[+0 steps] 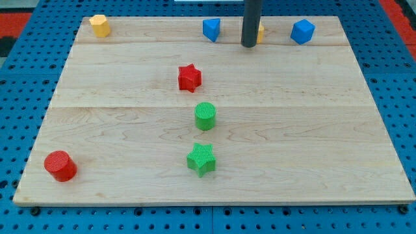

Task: Push the yellow hexagon towards the blue triangle

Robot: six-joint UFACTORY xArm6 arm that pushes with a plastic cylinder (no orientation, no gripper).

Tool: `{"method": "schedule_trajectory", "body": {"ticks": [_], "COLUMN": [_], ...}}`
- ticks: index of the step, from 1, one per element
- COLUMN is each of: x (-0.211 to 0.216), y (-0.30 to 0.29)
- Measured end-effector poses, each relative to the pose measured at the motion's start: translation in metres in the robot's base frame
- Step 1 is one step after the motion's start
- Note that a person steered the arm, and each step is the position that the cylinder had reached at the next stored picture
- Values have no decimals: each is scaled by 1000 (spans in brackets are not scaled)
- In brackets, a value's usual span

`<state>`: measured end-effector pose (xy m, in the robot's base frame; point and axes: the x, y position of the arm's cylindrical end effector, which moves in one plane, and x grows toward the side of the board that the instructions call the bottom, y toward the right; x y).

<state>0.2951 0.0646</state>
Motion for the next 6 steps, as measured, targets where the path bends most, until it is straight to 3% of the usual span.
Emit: {"method": "schedule_trajectory", "body": {"ticks": [1,2,3,4,5,6], "x": [-9,-44,-45,-65,-75,-53], "y": [-128,-279,-368,-357,-295,-204]}}
